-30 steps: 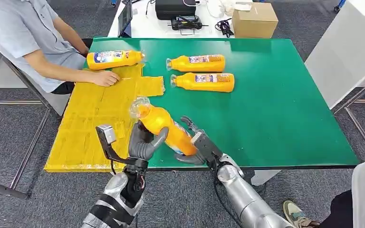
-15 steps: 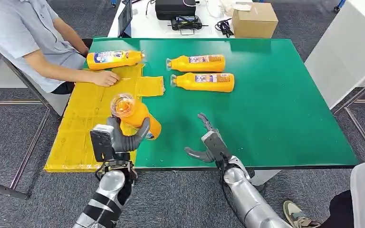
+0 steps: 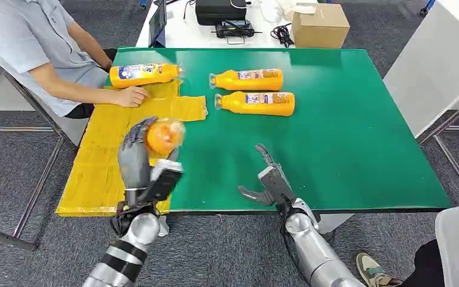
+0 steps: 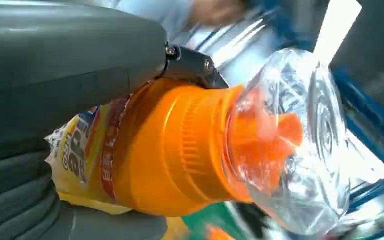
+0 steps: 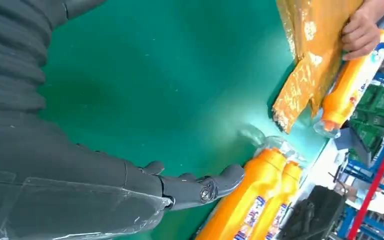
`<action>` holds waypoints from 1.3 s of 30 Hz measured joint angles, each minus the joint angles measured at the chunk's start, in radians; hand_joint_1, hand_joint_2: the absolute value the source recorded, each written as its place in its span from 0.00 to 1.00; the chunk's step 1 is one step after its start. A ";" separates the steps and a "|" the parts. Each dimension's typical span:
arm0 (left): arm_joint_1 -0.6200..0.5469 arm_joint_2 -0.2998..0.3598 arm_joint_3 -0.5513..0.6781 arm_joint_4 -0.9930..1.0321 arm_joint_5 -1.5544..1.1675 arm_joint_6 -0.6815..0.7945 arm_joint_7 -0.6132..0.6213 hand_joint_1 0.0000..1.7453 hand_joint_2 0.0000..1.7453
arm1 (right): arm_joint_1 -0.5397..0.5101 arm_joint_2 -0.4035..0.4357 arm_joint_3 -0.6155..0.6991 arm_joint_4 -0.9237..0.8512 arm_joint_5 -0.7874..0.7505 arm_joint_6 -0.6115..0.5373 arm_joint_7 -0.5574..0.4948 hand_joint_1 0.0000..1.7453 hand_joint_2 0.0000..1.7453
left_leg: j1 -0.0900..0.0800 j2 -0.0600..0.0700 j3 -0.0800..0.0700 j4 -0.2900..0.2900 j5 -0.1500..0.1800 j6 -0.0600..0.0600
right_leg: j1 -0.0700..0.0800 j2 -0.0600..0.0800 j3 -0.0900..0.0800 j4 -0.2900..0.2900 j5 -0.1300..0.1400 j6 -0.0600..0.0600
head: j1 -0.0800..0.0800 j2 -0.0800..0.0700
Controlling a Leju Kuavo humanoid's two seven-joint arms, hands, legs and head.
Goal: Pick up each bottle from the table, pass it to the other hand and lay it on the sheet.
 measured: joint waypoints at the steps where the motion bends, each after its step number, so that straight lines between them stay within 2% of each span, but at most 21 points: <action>1: -0.023 0.002 0.005 0.037 -0.048 -0.001 0.033 1.00 1.00 | -0.003 0.002 -0.001 0.000 0.000 0.001 -0.002 0.00 1.00 | 0.000 0.000 0.000 0.000 0.000 0.000 | 0.000 0.000 0.000 0.000 0.000 0.000 | 0.000 0.000; 3: -0.070 0.007 0.006 0.120 -0.096 -0.013 0.111 1.00 1.00 | -0.008 0.006 -0.010 0.000 0.000 0.003 -0.007 0.00 1.00 | 0.000 0.001 0.000 0.000 0.000 0.000 | 0.000 0.001 0.000 0.000 0.001 0.001 | 0.000 0.000; 8: -0.147 0.020 0.007 0.252 -0.164 -0.078 0.191 1.00 1.00 | -0.008 0.011 -0.032 -0.002 -0.005 0.006 -0.010 0.00 1.00 | 0.000 0.000 0.000 0.000 0.001 0.001 | 0.000 0.000 0.000 0.000 0.001 0.001 | 0.000 0.000; 17: -0.196 0.034 -0.003 0.335 -0.178 -0.126 0.215 1.00 1.00 | -0.008 0.012 -0.053 -0.002 -0.011 0.010 -0.010 0.00 1.00 | 0.000 0.000 0.000 0.000 0.001 0.001 | 0.000 0.000 0.000 0.000 0.001 0.001 | 0.000 0.000; 30: -0.328 0.053 -0.171 0.559 -0.356 -0.499 0.296 1.00 1.00 | -0.015 0.030 -0.074 0.000 0.005 0.042 -0.019 0.00 1.00 | 0.000 0.001 0.000 0.000 0.001 0.001 | 0.000 0.001 0.001 0.000 0.001 0.001 | 0.000 0.000; 39: -0.359 0.060 -0.216 0.670 -0.357 -0.539 0.326 1.00 1.00 | -0.027 0.042 -0.079 0.020 0.005 0.051 -0.029 0.00 1.00 | 0.000 0.000 0.000 0.000 0.001 0.001 | 0.000 0.000 0.001 0.000 0.001 0.001 | 0.000 0.000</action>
